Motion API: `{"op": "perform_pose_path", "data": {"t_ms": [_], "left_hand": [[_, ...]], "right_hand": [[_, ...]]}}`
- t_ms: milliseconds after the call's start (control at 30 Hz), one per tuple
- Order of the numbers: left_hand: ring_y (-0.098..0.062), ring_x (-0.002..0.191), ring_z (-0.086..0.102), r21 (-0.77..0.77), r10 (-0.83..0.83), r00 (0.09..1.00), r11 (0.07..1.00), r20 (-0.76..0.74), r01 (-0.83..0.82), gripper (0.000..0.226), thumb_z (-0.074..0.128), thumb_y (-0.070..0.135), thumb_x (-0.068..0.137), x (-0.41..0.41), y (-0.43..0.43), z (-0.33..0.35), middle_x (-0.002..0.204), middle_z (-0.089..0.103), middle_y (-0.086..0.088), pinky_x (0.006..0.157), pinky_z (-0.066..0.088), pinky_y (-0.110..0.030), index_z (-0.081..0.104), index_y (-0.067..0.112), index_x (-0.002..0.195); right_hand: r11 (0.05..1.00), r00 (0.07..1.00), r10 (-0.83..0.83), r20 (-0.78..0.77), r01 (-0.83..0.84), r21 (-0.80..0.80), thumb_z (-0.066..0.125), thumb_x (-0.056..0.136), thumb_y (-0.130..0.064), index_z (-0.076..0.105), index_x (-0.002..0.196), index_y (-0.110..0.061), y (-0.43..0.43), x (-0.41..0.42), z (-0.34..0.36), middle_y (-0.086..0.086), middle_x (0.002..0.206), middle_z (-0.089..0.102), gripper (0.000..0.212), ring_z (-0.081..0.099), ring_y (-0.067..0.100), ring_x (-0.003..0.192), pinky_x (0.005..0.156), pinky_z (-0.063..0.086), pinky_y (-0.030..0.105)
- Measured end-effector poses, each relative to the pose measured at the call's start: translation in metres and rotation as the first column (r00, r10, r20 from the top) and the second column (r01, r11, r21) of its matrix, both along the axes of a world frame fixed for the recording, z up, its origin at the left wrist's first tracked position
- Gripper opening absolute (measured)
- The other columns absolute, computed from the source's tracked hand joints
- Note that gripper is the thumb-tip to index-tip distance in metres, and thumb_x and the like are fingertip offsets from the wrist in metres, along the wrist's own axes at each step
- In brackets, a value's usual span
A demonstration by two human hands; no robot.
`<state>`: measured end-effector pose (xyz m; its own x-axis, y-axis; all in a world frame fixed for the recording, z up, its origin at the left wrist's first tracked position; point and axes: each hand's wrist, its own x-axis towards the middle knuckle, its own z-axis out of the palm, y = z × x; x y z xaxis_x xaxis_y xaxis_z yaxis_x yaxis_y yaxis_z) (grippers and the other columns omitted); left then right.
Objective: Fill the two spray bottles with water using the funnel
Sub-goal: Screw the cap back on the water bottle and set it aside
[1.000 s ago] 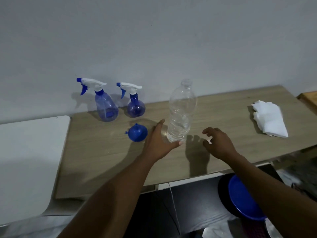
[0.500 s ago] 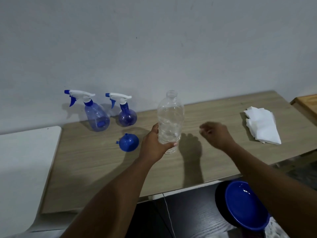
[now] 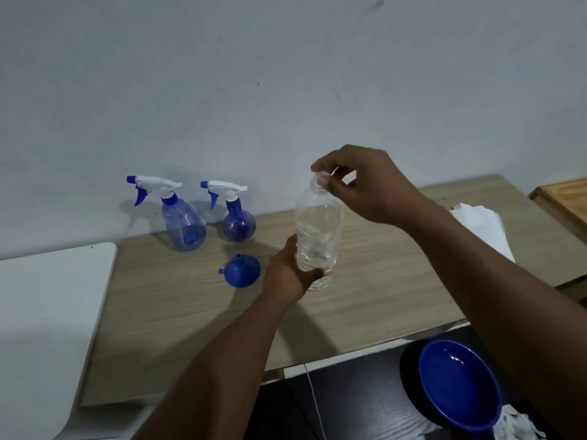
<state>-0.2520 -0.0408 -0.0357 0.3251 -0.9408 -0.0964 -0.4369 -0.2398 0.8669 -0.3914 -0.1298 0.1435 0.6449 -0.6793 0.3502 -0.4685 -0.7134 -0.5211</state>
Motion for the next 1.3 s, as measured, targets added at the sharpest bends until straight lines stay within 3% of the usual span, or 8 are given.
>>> {"op": "perform_pose_path", "data": {"t_ms": [167, 300, 400, 533, 700, 900, 1100, 1300], "left_hand": [[-0.021, 0.116, 0.062, 0.06, -0.003, 1.0, 0.998, -0.006, 0.003, 0.088, 0.087, 0.048, 0.063, 0.0, -0.004, 0.003, 0.129, 0.063, 0.006, 0.098, 0.051, -0.041, 0.041, 0.038, 0.137], [-0.022, 0.12, 0.06, 0.092, -0.017, 1.0, 0.996, 0.025, 0.015, 0.091, 0.085, 0.053, 0.063, -0.001, -0.006, 0.004, 0.134, 0.061, 0.005, 0.101, 0.05, -0.045, 0.037, 0.04, 0.14], [-0.023, 0.119, 0.06, 0.093, -0.022, 0.999, 0.995, 0.026, 0.019, 0.087, 0.082, 0.055, 0.064, -0.001, -0.007, 0.004, 0.132, 0.062, 0.004, 0.099, 0.051, -0.045, 0.038, 0.042, 0.138], [-0.021, 0.116, 0.061, 0.058, -0.024, 1.0, 0.998, 0.014, 0.023, 0.088, 0.085, 0.053, 0.064, 0.0, -0.005, 0.003, 0.129, 0.064, 0.005, 0.097, 0.052, -0.042, 0.039, 0.041, 0.138], [-0.02, 0.114, 0.063, 0.008, -0.056, 0.998, 0.998, 0.034, 0.056, 0.089, 0.084, 0.054, 0.066, 0.003, -0.003, 0.001, 0.128, 0.065, 0.003, 0.095, 0.054, -0.041, 0.039, 0.037, 0.141], [-0.016, 0.113, 0.063, 0.008, -0.051, 0.999, 0.999, 0.005, 0.051, 0.088, 0.083, 0.058, 0.065, 0.002, -0.004, 0.001, 0.127, 0.065, 0.007, 0.093, 0.054, -0.036, 0.038, 0.042, 0.139], [-0.019, 0.114, 0.063, 0.006, -0.072, 0.996, 0.997, 0.048, 0.072, 0.087, 0.083, 0.053, 0.069, 0.002, -0.005, -0.002, 0.128, 0.065, 0.004, 0.094, 0.053, -0.039, 0.037, 0.038, 0.141], [-0.015, 0.114, 0.062, -0.003, -0.063, 0.998, 0.998, -0.002, 0.063, 0.087, 0.084, 0.053, 0.067, 0.004, -0.004, -0.005, 0.128, 0.065, 0.007, 0.087, 0.047, -0.026, 0.04, 0.039, 0.14]], "right_hand": [[0.985, 0.976, 0.023, -0.216, -0.058, -0.16, 0.063, 0.096, -0.028, 0.071, 0.12, -0.017, 0.002, 0.008, 0.006, 0.003, 0.107, 0.064, 0.027, 0.062, 0.022, 0.093, 0.081, 0.051, 0.037], [0.951, 0.894, -0.171, -0.413, 0.039, -0.307, 0.058, 0.088, -0.064, 0.067, 0.093, -0.012, -0.005, 0.018, 0.016, 0.002, 0.088, 0.062, 0.053, 0.057, 0.022, 0.082, 0.069, 0.039, 0.031], [0.903, 0.866, -0.317, -0.386, 0.152, -0.402, 0.041, 0.081, -0.085, 0.052, 0.071, -0.012, -0.006, 0.022, 0.01, 0.001, 0.066, 0.052, 0.074, 0.05, 0.021, 0.062, 0.054, 0.034, 0.029], [0.979, 0.931, -0.029, -0.365, -0.047, -0.199, 0.046, 0.095, -0.061, 0.061, 0.121, -0.016, -0.007, 0.006, 0.003, 0.0, 0.111, 0.067, 0.054, 0.064, 0.022, 0.095, 0.077, 0.049, 0.034], [0.893, 0.899, -0.289, -0.329, 0.129, -0.431, 0.037, 0.084, -0.081, 0.054, 0.091, -0.018, -0.009, 0.011, -0.01, -0.001, 0.078, 0.065, 0.065, 0.062, 0.026, 0.069, 0.063, 0.05, 0.036], [0.986, 0.998, -0.004, 0.062, -0.007, 0.167, 0.053, 0.097, -0.054, 0.062, 0.119, -0.021, 0.0, 0.007, -0.031, -0.01, 0.118, 0.068, 0.041, 0.064, 0.007, 0.107, 0.089, 0.056, 0.042], [0.932, 0.917, -0.228, 0.326, 0.108, 0.346, 0.085, 0.073, -0.048, 0.058, 0.093, -0.016, 0.007, 0.02, -0.048, -0.004, 0.092, 0.076, 0.047, 0.072, 0.007, 0.091, 0.081, 0.059, 0.037], [0.93, 0.911, -0.138, 0.389, -0.016, 0.367, 0.068, 0.09, -0.045, 0.069, 0.108, -0.018, 0.011, 0.019, -0.051, -0.003, 0.107, 0.075, 0.033, 0.07, 0.016, 0.104, 0.091, 0.054, 0.054]]}}
